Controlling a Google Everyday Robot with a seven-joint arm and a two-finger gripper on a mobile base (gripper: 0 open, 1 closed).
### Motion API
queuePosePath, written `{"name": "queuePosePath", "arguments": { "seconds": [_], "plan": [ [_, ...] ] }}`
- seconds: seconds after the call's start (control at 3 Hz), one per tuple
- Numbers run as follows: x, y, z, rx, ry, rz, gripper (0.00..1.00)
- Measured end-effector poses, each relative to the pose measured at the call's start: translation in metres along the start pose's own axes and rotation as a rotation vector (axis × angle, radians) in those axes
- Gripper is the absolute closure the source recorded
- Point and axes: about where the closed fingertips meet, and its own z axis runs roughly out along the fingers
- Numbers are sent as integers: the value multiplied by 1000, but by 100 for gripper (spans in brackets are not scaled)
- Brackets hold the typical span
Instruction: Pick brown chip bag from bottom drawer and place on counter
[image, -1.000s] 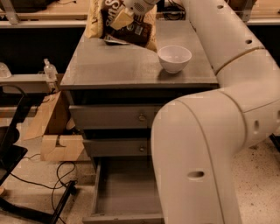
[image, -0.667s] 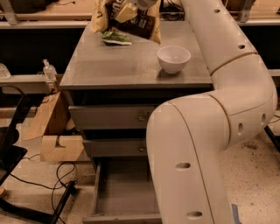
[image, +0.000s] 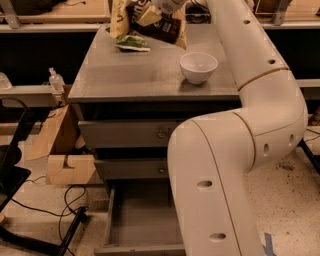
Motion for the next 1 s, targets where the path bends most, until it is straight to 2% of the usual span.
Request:
{"name": "queuePosePath", "arguments": {
  "seconds": [1.0],
  "plan": [
    [0,7,12,-17,-2,2,5]
  ]
}}
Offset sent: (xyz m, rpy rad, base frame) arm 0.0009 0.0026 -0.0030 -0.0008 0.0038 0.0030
